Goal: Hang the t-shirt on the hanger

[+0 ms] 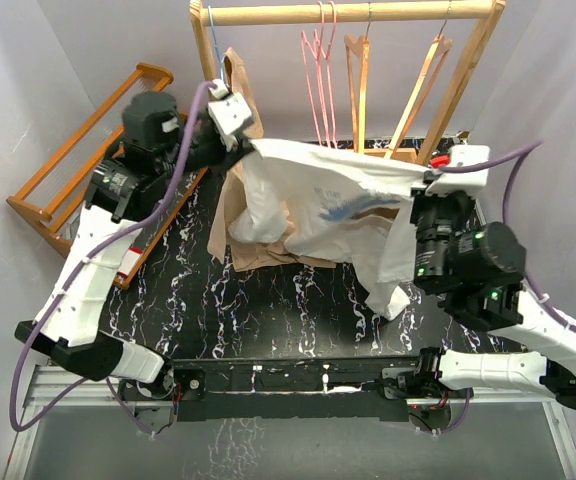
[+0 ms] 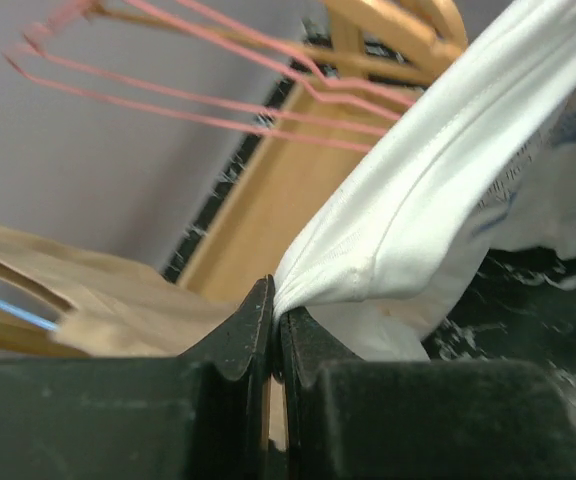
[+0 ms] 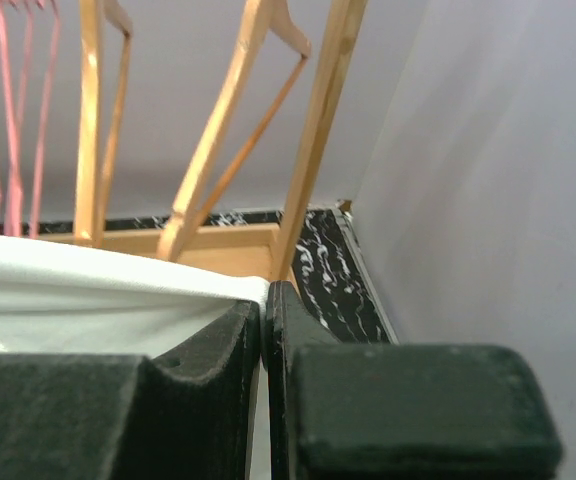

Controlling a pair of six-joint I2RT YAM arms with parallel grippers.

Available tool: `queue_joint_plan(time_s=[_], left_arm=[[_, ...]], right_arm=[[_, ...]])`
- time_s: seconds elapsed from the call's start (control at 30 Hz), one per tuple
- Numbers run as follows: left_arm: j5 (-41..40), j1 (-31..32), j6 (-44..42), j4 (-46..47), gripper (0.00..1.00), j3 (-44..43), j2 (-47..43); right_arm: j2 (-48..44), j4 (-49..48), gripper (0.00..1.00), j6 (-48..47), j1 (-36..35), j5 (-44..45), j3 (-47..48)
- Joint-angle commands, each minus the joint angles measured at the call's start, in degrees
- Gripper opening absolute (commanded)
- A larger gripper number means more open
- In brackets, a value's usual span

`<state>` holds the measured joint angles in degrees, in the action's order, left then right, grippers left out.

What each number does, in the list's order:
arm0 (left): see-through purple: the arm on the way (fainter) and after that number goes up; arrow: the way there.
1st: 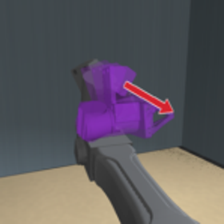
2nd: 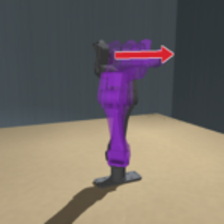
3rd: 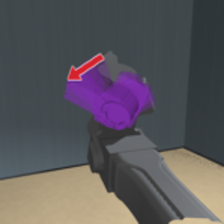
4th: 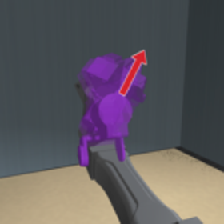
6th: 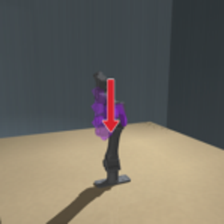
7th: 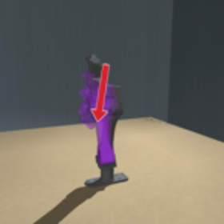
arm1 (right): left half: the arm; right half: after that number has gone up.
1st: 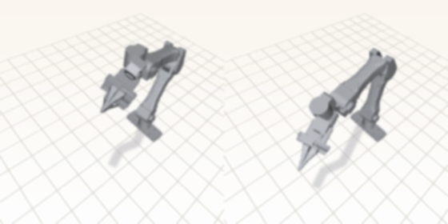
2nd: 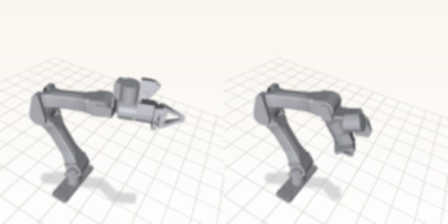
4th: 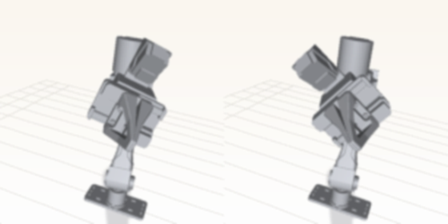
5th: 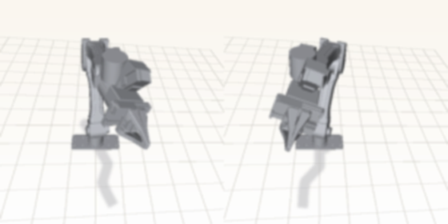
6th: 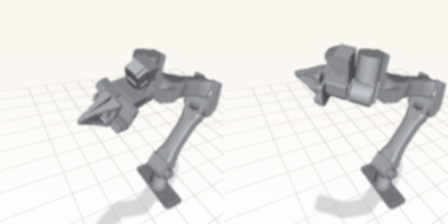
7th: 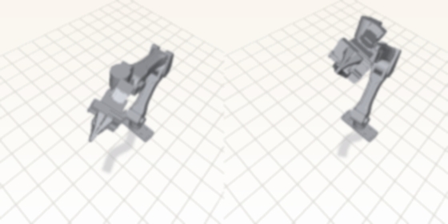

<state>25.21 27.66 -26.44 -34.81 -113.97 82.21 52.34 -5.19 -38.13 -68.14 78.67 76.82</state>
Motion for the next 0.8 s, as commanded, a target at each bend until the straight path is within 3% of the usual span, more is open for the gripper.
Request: queue_joint_plan(time_s=[0.0,0.13,0.27,0.3,0.37,0.43,0.6,0.77], left_arm=[[0.8,-0.9,1.1,-2.1,0.0,10.4,-3.5],[0.8,-0.9,0.6,-3.0,0.0,15.2,-5.1],[0.4,-0.9,1.8,-2.1,0.0,17.2,-5.0],[0.4,-0.9,2.0,-1.8,0.0,17.3,-4.8],[-0.1,-0.8,2.6,-0.6,0.0,17.6,-4.6],[-0.5,-0.9,2.9,0.0,0.0,17.4,-4.2],[-0.9,-0.9,2.8,-1.0,0.0,16.2,-2.5],[-0.8,-0.9,0.7,-1.6,0.0,21.6,-3.5]], right_arm=[[-3.6,-2.7,0.08,2.3,0.1,8.6,-7.3],[-2.9,-4.0,0.08,3.4,-1.0,8.5,-12.0],[2.5,-0.8,0.08,7.9,-1.7,3.7,-8.8],[4.6,6.8,0.08,14.2,-1.7,1.0,-6.1],[10.1,30.4,0.08,35.5,-1.3,-8.0,4.1],[15.6,38.7,0.08,42.4,-0.1,-14.0,6.5],[20.6,40.8,0.08,53.2,-0.1,-26.8,2.1],[18.0,42.3,0.08,59.7,3.5,-29.4,-2.6]])
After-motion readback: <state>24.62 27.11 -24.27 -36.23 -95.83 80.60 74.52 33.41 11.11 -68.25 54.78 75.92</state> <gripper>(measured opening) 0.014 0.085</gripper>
